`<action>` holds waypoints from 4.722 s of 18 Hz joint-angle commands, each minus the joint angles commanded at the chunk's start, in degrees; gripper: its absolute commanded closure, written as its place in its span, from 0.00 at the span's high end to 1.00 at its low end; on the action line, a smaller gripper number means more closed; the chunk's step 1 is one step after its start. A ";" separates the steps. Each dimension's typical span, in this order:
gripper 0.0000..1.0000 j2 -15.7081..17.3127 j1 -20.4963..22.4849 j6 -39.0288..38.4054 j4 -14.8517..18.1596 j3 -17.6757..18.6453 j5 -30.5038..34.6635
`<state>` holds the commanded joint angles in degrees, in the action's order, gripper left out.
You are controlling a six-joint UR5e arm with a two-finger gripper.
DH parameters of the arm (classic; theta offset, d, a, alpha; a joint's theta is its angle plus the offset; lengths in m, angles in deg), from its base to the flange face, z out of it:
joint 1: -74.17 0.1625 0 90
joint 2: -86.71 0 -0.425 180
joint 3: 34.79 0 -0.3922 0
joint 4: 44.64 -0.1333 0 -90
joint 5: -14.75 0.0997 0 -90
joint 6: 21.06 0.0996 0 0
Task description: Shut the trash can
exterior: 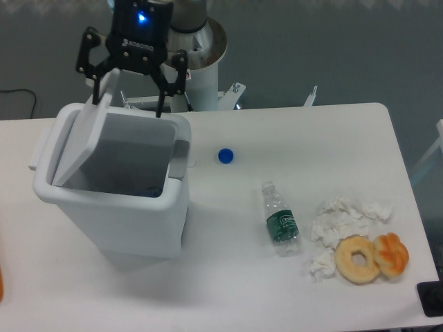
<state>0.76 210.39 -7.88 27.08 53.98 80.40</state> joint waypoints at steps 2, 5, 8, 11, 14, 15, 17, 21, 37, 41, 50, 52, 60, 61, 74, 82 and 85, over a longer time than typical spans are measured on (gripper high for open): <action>1.00 -0.18 0.09 0.00 0.00 0.35 0.00; 1.00 -1.40 0.09 0.00 -0.09 0.79 0.00; 1.00 -2.64 0.18 -0.09 -2.80 0.79 -0.09; 1.00 -3.17 0.88 0.00 -3.78 0.79 0.00; 1.00 -3.61 1.76 0.00 -3.60 0.88 0.00; 1.00 -3.96 1.85 0.00 -3.60 0.97 0.00; 1.00 -4.14 1.85 0.09 -3.60 1.32 0.35; 1.00 -4.66 1.67 1.48 -3.34 1.49 2.46; 1.00 -6.07 1.67 6.86 -1.23 2.55 4.57; 1.00 -6.86 1.67 6.77 -1.58 2.55 4.92; 1.00 -7.30 1.76 6.86 -1.58 2.46 4.92; 1.00 -7.30 1.76 6.86 -1.58 2.46 5.01; 1.00 -7.74 2.64 6.94 -1.67 2.46 5.01; 1.00 -7.74 2.64 6.86 -1.67 2.46 5.01; 1.00 -8.09 2.55 6.77 -1.76 2.37 5.01; 1.00 -8.18 2.55 6.77 -1.76 2.02 5.01; 1.00 -8.53 2.55 6.68 -1.84 2.02 5.01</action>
<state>-7.77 212.95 -1.20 25.23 56.00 85.41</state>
